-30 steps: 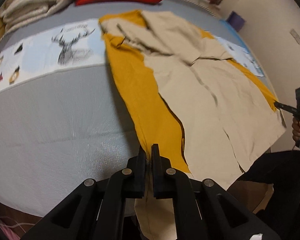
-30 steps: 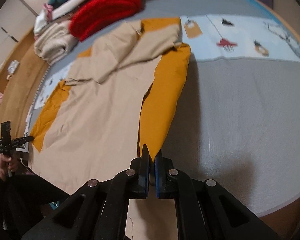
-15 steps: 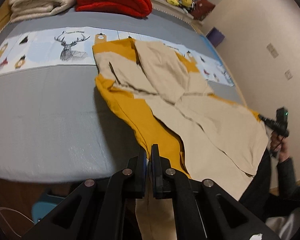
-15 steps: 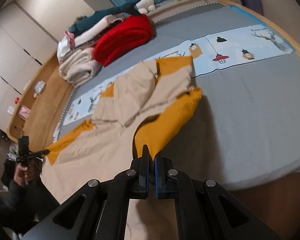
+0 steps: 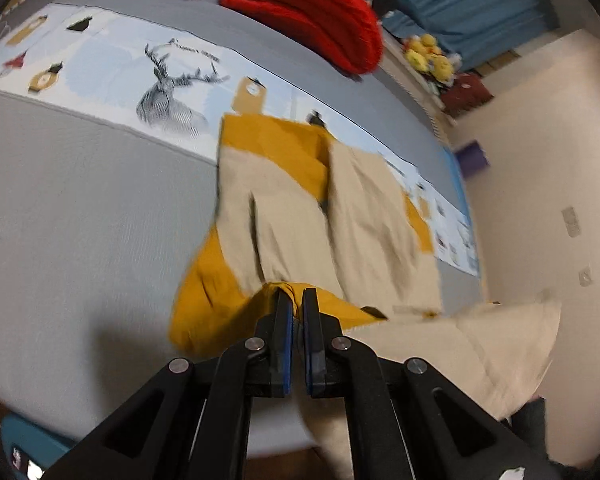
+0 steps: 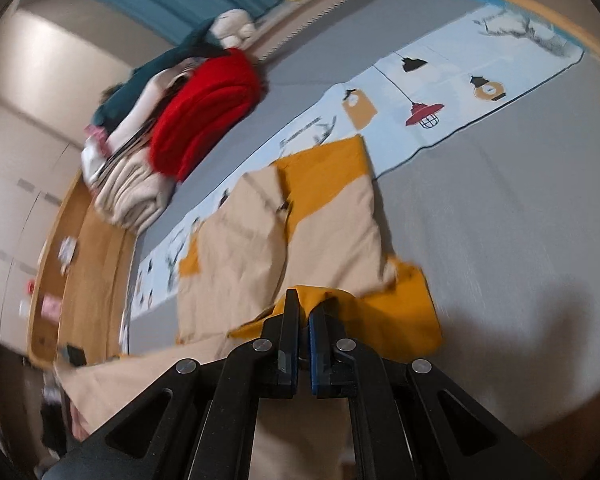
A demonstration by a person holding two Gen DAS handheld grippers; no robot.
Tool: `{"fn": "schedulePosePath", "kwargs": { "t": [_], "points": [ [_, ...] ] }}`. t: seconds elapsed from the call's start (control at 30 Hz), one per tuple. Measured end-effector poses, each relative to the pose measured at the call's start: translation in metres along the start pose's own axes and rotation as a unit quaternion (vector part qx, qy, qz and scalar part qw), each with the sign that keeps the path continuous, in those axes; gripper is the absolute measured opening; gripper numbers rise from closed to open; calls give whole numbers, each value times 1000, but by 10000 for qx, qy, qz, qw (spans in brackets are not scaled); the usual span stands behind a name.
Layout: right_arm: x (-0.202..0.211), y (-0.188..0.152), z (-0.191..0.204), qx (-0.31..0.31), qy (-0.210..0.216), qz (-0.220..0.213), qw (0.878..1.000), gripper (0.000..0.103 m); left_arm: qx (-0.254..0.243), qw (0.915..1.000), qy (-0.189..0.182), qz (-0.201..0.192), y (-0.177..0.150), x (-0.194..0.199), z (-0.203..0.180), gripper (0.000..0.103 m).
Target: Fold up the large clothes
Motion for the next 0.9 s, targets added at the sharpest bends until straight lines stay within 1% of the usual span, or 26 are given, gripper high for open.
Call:
{"fn": "schedulePosePath", "kwargs": {
  "t": [0.03, 0.13, 0.2, 0.27, 0.3, 0.37, 0.43, 0.5, 0.53, 0.6, 0.67, 0.7, 0.73, 0.77, 0.8, 0.83, 0.87, 0.9],
  "points": [
    [-14, 11, -6, -90, -57, -17, 9999, 4, 112, 9999, 64, 1, 14, -14, 3, 3],
    [-52, 39, -25, -382, -220, -60, 9990, 4, 454, 9989, 82, 114, 40, -52, 14, 4],
    [-76, 49, -37, -530, -322, -44, 9981, 4, 593, 9980, 85, 194, 45, -70, 19, 5],
    [-100, 55, -51, -619, -488, -3, 9969, 4, 618, 9974, 203, 293, 46, -86, 24, 7],
    [-107, 56, -55, -651, -546, 5, 9964, 4, 644, 9966, 346, 381, 47, -95, 27, 8],
    [-120, 57, -67, -869, -575, 11, 9946, 5, 701, 9958, 433, 401, 51, -100, 30, 11],
    [-126, 59, -75, -1005, -522, 18, 9936, 6, 902, 9941, 428, 414, 54, -102, 38, 14],
    [-123, 61, -79, -1141, -404, -48, 9926, 7, 974, 9930, 560, 377, 54, -99, 45, 19],
    [-119, 63, -81, -1215, -337, -138, 9919, 9, 969, 9928, 629, 313, 55, -94, 49, 20],
    [-113, 65, -81, -1213, -310, -246, 9918, 11, 1001, 9927, 654, 156, 57, -84, 56, 22],
    [-105, 66, -80, -1014, -475, -362, 9931, 16, 945, 9927, 747, 72, 55, -78, 59, 25],
    [-101, 67, -79, -846, -629, -382, 9937, 17, 791, 9929, 883, 68, 52, -78, 59, 30],
    [-97, 68, -76, -650, -766, -372, 9942, 18, 668, 9929, 975, 103, 49, -80, 58, 32],
    [-92, 70, -73, -486, -803, -407, 9948, 19, 548, 9927, 1060, 153, 46, -83, 57, 37],
    [-86, 71, -68, -317, -814, -487, 9950, 20, 389, 9923, 1152, 214, 42, -87, 55, 39],
    [-81, 71, -65, -185, -836, -520, 9950, 26, 204, 9915, 1259, 246, 38, -90, 51, 39],
    [-80, 69, -61, -24, -900, -507, 9946, 39, 39, 9902, 1376, 231, 36, -92, 48, 40],
    [-80, 67, -59, 123, -986, -443, 9941, 48, -31, 9896, 1425, 211, 35, -93, 46, 42]
  ]
}}
Point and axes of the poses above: each gripper's, at about its wrist camera, not at the fingertips, and x roughly against the way its jaws point, z to its left, y to its top, the point moved 5 cm from there along -x, roughly the way its jaws point, and after that the axes turned 12 degrees about y, right-handed, at the moved point
